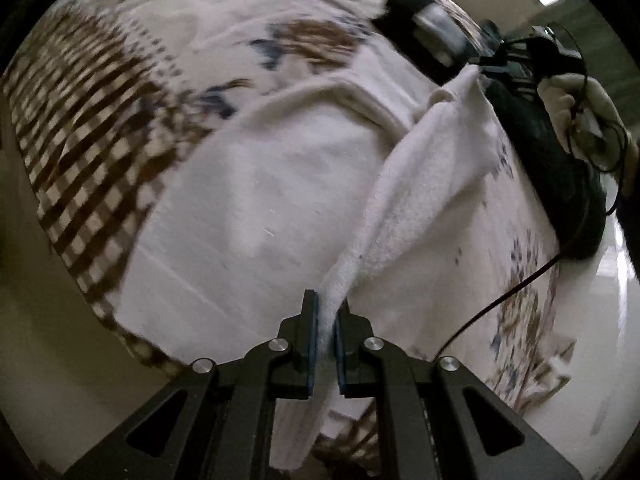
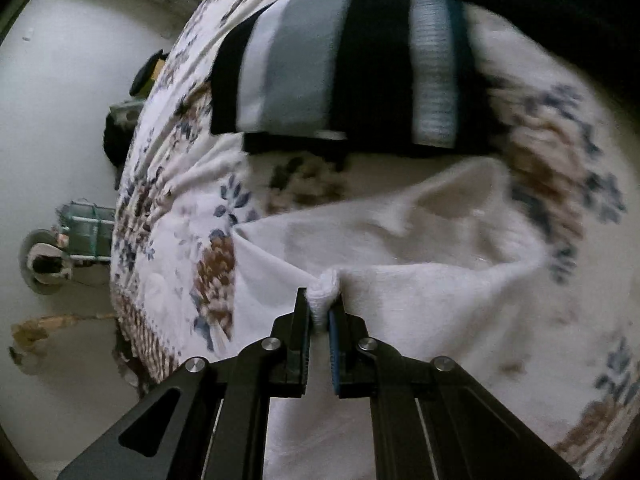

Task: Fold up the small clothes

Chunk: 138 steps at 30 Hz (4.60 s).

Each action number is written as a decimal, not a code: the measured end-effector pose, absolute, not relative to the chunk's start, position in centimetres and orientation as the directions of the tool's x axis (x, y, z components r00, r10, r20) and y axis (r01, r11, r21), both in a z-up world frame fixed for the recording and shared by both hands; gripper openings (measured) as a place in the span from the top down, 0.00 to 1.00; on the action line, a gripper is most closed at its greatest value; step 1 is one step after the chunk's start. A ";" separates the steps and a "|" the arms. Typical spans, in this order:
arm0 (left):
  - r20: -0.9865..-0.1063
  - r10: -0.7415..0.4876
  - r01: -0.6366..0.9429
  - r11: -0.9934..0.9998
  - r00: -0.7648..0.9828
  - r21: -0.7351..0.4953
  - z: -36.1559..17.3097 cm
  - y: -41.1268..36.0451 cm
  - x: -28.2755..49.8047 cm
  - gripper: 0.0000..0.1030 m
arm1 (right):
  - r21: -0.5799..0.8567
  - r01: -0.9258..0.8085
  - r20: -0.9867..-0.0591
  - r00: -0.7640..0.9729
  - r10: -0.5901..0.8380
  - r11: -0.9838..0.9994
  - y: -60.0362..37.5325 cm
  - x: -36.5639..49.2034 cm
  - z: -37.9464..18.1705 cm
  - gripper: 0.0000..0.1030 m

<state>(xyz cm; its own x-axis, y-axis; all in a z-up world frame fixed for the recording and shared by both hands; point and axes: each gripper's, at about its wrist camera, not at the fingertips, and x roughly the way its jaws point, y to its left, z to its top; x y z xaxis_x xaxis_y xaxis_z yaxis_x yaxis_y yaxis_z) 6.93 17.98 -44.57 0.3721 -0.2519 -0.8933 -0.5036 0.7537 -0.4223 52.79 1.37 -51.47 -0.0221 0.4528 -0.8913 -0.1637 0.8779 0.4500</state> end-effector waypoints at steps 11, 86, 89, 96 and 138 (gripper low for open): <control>-0.886 -0.307 -0.554 0.695 0.347 -0.458 -49.6 27.2 7.3 0.96 | 0.273 -0.242 -0.962 -0.036 0.272 0.931 16.5 55.4 -56.9 0.92; -0.803 -0.592 -0.091 0.798 0.067 -0.595 -52.3 28.0 8.7 0.90 | 0.644 0.449 -0.681 -0.033 0.732 0.620 -1.2 5.0 -66.2 0.68; -0.785 -0.612 -0.090 0.780 0.096 -0.619 -50.6 28.0 8.7 0.91 | 0.650 0.465 -0.677 -0.005 0.736 0.601 -0.8 4.8 -64.9 0.82; -0.657 -0.723 -0.173 0.634 0.214 -0.754 -45.0 29.2 11.2 0.91 | 0.703 0.382 -0.671 0.081 0.737 0.599 -0.5 6.1 -56.7 0.85; -0.837 -0.394 0.030 0.910 0.379 -0.414 -46.2 25.3 46.1 0.98 | 0.505 0.163 -0.851 0.256 0.458 0.848 -7.5 45.1 -52.2 0.91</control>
<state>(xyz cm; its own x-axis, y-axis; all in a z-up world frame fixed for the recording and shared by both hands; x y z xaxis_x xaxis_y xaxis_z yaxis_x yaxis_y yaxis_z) 46.11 25.28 -46.22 0.3788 -0.3939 -0.8375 0.0303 0.9097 -0.4142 45.09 -7.47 -52.17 0.2558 0.4582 -0.8513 0.1630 0.8475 0.5051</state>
